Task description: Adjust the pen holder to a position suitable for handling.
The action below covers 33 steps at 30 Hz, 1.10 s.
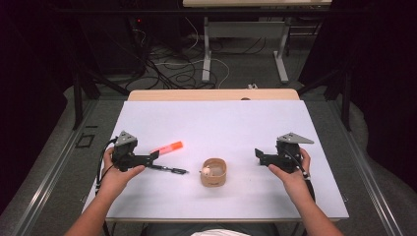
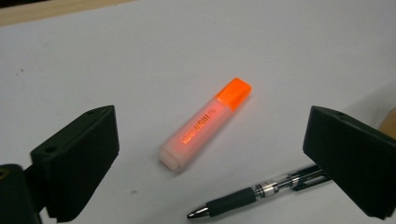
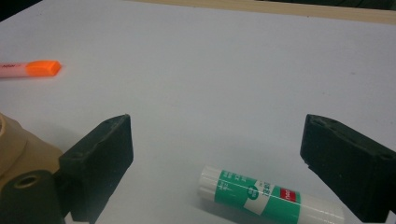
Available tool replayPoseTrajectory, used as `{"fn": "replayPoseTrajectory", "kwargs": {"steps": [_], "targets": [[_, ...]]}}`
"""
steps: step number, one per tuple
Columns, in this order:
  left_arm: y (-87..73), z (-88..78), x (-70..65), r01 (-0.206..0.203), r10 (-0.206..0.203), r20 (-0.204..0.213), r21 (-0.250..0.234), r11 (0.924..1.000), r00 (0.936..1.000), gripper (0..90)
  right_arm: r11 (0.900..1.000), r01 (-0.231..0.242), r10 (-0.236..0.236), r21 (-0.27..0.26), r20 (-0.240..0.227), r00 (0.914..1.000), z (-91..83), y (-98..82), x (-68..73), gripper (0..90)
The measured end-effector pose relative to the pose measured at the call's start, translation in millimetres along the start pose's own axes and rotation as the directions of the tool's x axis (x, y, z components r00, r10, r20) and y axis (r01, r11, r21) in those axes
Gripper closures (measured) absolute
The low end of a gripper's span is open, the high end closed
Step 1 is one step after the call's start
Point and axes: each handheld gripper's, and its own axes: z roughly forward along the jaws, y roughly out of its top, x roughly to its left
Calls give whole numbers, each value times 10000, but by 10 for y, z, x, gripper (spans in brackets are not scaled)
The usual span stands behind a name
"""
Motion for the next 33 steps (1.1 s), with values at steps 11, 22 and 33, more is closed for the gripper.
{"fn": "replayPoseTrajectory", "kwargs": {"steps": [11,22,33], "targets": [[380,153,-20,-1235,1238,-23,432,9914,9923,197,10000,-85,86,-22,174,9998,-28,-9,-26,93],[649,284,-48,-2381,2385,132,1376,9615,9710,267,9999,-134,133,71,142,9998,-34,-15,-42,124],[765,459,-52,-3048,3023,453,2152,9278,9521,356,9999,-105,104,135,94,9999,-29,-27,-53,144]]}}
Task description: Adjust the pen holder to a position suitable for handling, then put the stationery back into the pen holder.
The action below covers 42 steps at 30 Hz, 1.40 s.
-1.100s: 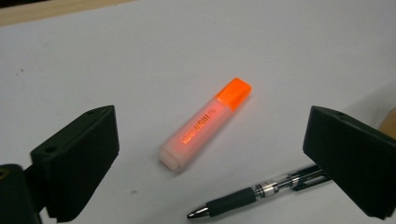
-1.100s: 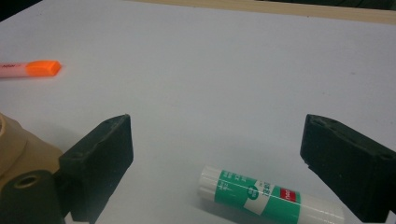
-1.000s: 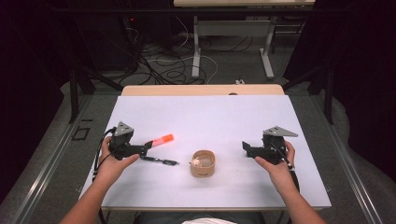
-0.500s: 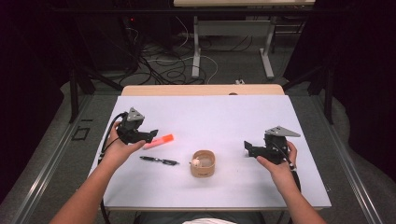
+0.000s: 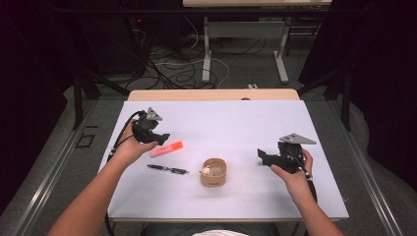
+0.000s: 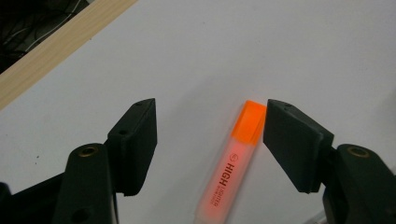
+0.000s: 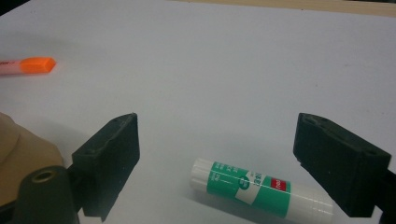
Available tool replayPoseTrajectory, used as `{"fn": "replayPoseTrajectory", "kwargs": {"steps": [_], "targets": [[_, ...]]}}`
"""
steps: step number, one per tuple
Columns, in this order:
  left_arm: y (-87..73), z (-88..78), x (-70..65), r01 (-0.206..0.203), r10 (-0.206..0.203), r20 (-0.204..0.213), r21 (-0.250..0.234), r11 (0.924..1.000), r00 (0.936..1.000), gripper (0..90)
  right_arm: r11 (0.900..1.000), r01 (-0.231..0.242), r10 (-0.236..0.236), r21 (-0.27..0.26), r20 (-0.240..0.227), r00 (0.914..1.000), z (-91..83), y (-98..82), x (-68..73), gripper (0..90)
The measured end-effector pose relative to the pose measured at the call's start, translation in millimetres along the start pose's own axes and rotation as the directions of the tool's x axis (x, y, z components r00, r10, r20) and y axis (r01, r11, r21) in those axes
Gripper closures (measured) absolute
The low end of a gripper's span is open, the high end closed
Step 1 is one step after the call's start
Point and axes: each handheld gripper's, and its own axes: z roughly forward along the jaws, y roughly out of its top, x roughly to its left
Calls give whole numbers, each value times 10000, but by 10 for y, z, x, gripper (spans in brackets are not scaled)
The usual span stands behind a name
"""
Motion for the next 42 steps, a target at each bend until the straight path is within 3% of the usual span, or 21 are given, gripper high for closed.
{"fn": "replayPoseTrajectory", "kwargs": {"steps": [3,6,13,18,24,28,29,33,37,40,42], "targets": [[1,75,5,-389,393,-201,210,9990,9990,376,10000,71,-71,-2,-8,10000,5,-3,2,144],[7,138,18,-575,584,-148,593,9966,9982,379,9999,109,-108,57,-93,9999,10,-4,-2,144],[-4,293,28,-986,961,286,1068,9894,9950,422,9999,75,-72,149,-177,9998,19,-12,10,135],[-27,372,21,-1757,1688,546,1691,9698,9841,443,9997,55,-49,220,-264,9996,35,-14,24,127],[-50,461,-19,-2124,2013,730,2112,9541,9768,446,9995,87,-79,295,-284,9996,45,-18,22,126],[-58,503,-51,-2317,2148,928,2522,9395,9722,465,9995,112,-104,291,-295,9995,47,-21,22,127],[-68,519,-63,-2342,2175,928,2501,9395,9716,466,9994,118,-108,316,-304,9995,46,-22,20,126],[-76,555,-99,-2714,2567,887,2800,9208,9624,503,9995,76,-67,296,-278,9996,41,-22,14,127],[-81,574,-123,-2948,2745,1102,2774,9144,9553,517,9995,124,-116,277,-280,9995,40,-33,11,127],[-97,595,-147,-3273,3057,1178,2976,8968,9448,528,9995,89,-81,297,-269,9996,37,-33,11,127],[-109,609,-160,-3366,3129,1248,3120,8884,9415,535,9995,74,-66,291,-274,9996,40,-33,16,127]]}}
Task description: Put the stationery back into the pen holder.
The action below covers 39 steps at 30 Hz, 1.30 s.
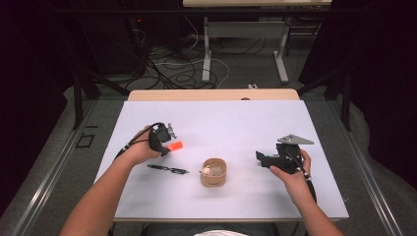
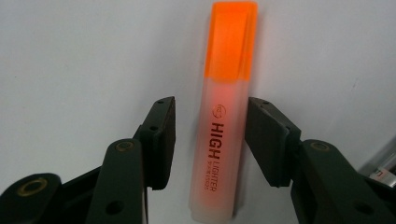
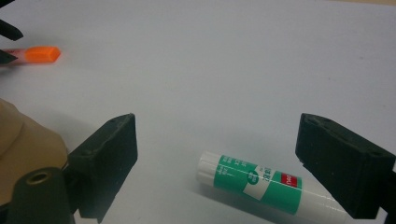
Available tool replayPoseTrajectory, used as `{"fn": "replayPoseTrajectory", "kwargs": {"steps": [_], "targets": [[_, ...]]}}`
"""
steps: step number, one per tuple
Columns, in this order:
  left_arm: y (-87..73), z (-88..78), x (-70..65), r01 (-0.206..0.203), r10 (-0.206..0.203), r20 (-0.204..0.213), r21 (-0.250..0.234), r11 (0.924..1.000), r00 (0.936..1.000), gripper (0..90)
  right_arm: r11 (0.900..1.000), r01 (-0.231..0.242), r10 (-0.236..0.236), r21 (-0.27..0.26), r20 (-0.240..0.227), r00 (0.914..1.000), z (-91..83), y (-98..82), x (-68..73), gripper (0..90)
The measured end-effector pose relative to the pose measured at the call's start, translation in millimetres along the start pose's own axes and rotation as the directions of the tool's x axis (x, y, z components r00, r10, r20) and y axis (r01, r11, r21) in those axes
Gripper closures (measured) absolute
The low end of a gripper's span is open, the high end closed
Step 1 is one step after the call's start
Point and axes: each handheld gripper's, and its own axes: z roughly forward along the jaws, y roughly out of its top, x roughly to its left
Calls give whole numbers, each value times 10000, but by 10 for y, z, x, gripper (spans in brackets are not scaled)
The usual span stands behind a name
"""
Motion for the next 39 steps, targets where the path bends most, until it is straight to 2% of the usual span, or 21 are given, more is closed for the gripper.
{"fn": "replayPoseTrajectory", "kwargs": {"steps": [6,7,9,11,12,21,22,32,39], "targets": [[-11,21,3,-210,209,58,220,9995,9998,555,10000,48,-48,71,-20,10000,8,-6,5,130],[-12,14,15,-370,367,102,342,9987,9993,555,10000,39,-38,76,-17,10000,8,-6,3,131],[-22,23,13,-224,219,152,352,9991,9996,555,10000,40,-41,89,11,10000,4,-6,4,135],[-36,33,30,-337,325,264,485,9983,9991,557,9999,7,-8,105,12,10000,3,-7,7,137],[-44,40,29,-206,196,301,352,9992,9994,561,9999,40,-40,100,11,10000,3,-7,4,138],[-45,42,50,-337,308,696,399,9986,9971,624,9999,18,-17,123,-67,10000,10,-11,18,142],[-41,37,57,-458,421,732,493,9977,9964,631,9999,35,-34,137,-82,10000,9,-11,15,143],[-19,38,53,-792,743,810,586,9951,9939,658,9998,92,-90,152,-112,9999,12,-18,20,147],[-5,35,27,-1121,1078,668,646,9916,9919,659,9998,84,-83,167,-98,9999,10,-21,19,147]]}}
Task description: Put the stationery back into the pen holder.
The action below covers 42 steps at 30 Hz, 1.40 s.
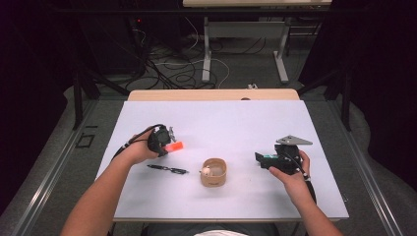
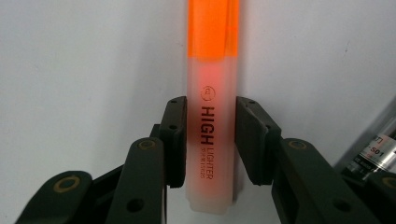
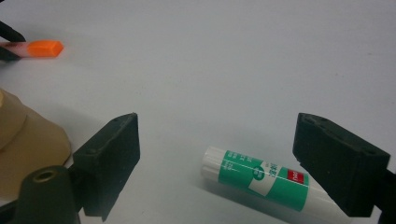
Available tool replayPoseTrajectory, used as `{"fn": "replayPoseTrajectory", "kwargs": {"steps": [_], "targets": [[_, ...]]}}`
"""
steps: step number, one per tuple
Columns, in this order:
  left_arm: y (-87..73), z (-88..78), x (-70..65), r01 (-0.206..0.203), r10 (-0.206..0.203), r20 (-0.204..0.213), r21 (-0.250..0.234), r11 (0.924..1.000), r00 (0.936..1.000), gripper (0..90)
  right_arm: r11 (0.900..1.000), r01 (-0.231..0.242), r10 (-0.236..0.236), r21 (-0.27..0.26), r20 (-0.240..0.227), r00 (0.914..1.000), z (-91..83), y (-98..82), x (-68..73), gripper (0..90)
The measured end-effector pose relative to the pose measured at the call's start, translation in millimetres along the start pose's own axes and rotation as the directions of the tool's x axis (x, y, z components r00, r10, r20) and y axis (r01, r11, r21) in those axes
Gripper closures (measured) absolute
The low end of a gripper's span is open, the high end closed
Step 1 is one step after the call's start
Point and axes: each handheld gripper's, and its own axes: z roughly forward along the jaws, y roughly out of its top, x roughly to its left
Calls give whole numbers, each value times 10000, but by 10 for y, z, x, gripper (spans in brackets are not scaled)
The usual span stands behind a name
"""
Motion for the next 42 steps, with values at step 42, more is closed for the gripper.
{"fn": "replayPoseTrajectory", "kwargs": {"steps": [42], "targets": [[-13,-294,-34,3327,-3457,-26,-2650,9050,9383,661,9995,215,-219,-215,-192,9996,4,39,59,182]]}}
